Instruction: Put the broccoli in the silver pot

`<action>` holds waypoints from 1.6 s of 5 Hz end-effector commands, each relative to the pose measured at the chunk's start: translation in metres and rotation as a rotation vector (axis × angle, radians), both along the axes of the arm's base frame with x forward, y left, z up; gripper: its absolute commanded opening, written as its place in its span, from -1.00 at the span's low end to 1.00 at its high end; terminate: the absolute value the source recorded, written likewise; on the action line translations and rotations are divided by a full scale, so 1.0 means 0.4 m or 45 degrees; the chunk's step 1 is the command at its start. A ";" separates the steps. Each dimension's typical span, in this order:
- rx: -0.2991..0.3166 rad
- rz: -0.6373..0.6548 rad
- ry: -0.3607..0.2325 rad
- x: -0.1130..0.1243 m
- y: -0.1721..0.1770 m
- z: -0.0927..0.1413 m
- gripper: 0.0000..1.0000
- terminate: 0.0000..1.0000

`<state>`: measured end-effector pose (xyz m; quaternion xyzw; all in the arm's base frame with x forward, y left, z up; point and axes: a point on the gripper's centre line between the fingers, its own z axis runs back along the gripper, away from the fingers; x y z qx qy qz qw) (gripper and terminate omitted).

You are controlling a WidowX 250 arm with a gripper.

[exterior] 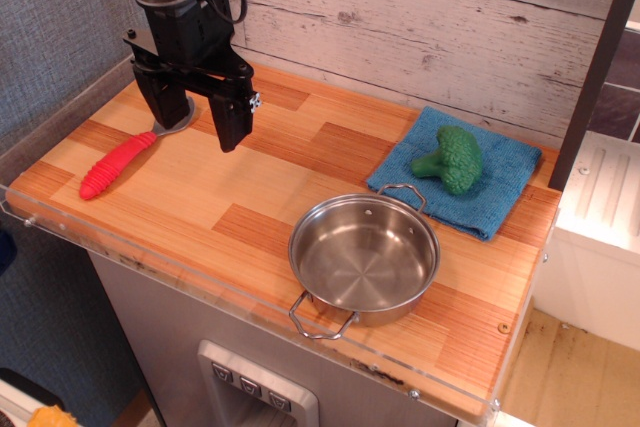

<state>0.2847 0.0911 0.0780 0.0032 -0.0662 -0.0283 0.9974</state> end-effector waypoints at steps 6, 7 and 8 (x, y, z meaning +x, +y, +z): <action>-0.071 -0.247 -0.127 0.197 -0.323 0.084 1.00 -1.00; -0.083 -0.224 -0.128 0.232 -0.340 0.068 1.00 -1.00; -0.092 -0.213 -0.100 0.244 -0.361 0.035 1.00 -1.00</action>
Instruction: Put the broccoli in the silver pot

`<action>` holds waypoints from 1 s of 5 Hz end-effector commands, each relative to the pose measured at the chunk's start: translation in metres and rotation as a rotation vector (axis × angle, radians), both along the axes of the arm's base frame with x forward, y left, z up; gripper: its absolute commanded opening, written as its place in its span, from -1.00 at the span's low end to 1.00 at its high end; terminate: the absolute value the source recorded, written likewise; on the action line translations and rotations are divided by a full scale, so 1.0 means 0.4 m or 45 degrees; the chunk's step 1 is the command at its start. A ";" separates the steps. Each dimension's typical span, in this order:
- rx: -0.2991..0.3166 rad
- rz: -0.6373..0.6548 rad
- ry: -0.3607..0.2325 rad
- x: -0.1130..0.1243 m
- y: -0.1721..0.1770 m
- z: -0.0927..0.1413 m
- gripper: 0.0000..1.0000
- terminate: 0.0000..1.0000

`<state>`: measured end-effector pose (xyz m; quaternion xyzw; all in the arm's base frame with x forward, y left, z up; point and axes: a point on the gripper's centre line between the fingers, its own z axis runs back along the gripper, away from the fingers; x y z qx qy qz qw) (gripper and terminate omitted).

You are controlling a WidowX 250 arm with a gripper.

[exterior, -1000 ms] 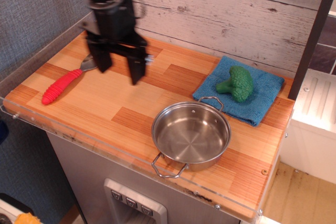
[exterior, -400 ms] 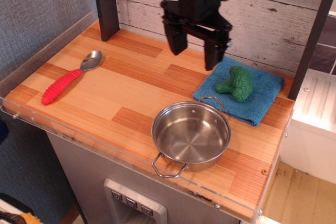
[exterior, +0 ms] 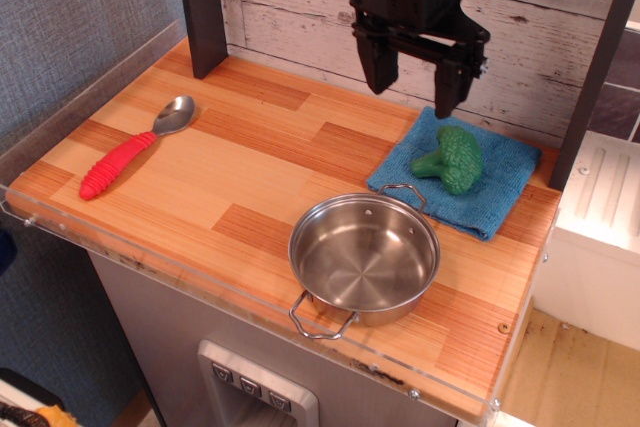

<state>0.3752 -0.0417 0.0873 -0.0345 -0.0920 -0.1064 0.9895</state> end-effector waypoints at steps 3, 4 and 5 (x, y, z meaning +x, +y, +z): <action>0.021 -0.022 0.026 0.002 -0.078 -0.074 1.00 -1.00; 0.041 -0.011 0.050 0.007 -0.074 -0.102 1.00 -1.00; 0.030 -0.015 0.051 0.006 -0.075 -0.117 -1.00 -1.00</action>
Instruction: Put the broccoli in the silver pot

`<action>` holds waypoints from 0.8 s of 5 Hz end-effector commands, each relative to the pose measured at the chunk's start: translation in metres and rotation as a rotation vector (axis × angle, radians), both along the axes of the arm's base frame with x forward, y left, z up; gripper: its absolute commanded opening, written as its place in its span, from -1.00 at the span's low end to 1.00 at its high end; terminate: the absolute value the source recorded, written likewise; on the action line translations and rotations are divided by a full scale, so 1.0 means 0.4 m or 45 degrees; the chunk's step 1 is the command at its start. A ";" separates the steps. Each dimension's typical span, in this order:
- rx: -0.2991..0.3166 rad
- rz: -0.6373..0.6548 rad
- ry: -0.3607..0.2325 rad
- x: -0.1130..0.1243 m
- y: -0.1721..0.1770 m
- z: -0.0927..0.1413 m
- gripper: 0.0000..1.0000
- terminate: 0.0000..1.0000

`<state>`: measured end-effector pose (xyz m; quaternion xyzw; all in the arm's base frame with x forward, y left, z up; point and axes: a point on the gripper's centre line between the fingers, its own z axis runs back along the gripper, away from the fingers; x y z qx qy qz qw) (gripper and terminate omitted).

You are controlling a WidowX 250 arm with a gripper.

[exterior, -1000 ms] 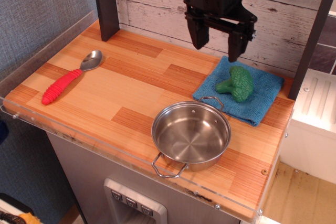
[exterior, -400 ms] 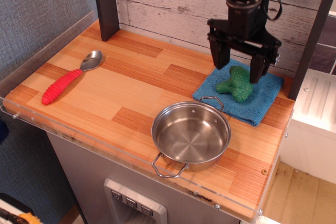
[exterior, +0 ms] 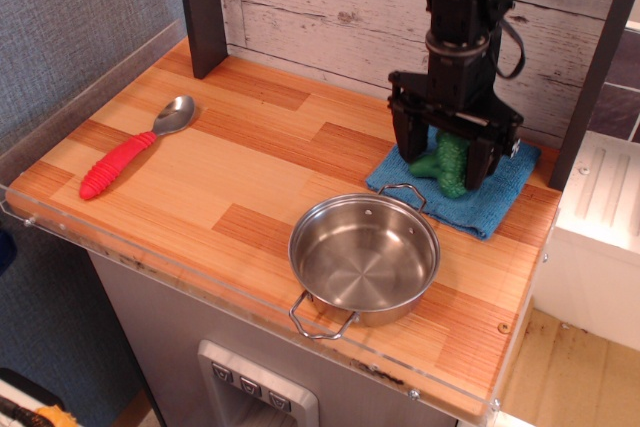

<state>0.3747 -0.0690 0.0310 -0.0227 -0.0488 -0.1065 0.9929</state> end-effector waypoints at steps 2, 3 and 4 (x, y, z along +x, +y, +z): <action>-0.049 -0.072 -0.098 -0.014 -0.024 0.081 -1.00 -1.00; -0.081 -0.085 -0.175 -0.038 -0.016 0.152 -1.00 -1.00; -0.114 -0.098 -0.238 -0.095 0.013 0.214 -1.00 -1.00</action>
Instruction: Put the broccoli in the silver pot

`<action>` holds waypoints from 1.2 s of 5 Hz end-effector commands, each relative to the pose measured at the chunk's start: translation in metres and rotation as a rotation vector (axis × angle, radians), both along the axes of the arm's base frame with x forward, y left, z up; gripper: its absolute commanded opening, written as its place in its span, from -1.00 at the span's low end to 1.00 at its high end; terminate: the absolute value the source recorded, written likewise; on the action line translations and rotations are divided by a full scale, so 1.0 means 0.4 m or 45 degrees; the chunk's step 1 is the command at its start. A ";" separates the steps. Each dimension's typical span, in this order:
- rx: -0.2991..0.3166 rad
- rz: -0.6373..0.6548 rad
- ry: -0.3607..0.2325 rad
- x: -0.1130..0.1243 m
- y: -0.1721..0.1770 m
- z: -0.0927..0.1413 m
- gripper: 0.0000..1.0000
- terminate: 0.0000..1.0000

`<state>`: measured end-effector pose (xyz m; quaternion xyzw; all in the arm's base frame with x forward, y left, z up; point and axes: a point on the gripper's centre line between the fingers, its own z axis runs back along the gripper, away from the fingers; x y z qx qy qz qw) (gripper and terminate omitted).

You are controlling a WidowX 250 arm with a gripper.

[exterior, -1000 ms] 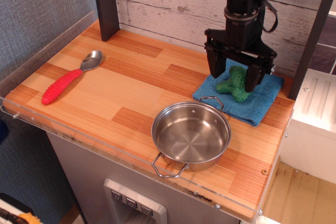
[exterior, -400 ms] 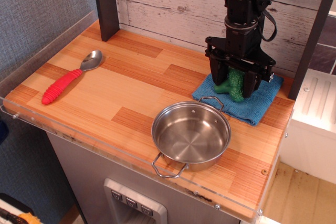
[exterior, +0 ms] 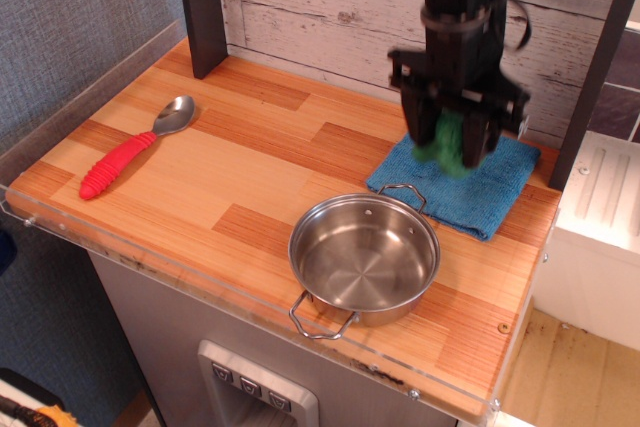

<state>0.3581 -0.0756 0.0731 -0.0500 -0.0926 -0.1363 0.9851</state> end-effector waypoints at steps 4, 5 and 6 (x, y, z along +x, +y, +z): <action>0.056 -0.109 0.023 -0.271 0.077 0.001 -1.00 -1.00; 0.055 -0.113 0.022 -0.268 0.063 -0.004 1.00 -1.00; 0.043 -0.117 0.011 -0.260 0.056 0.009 1.00 -1.00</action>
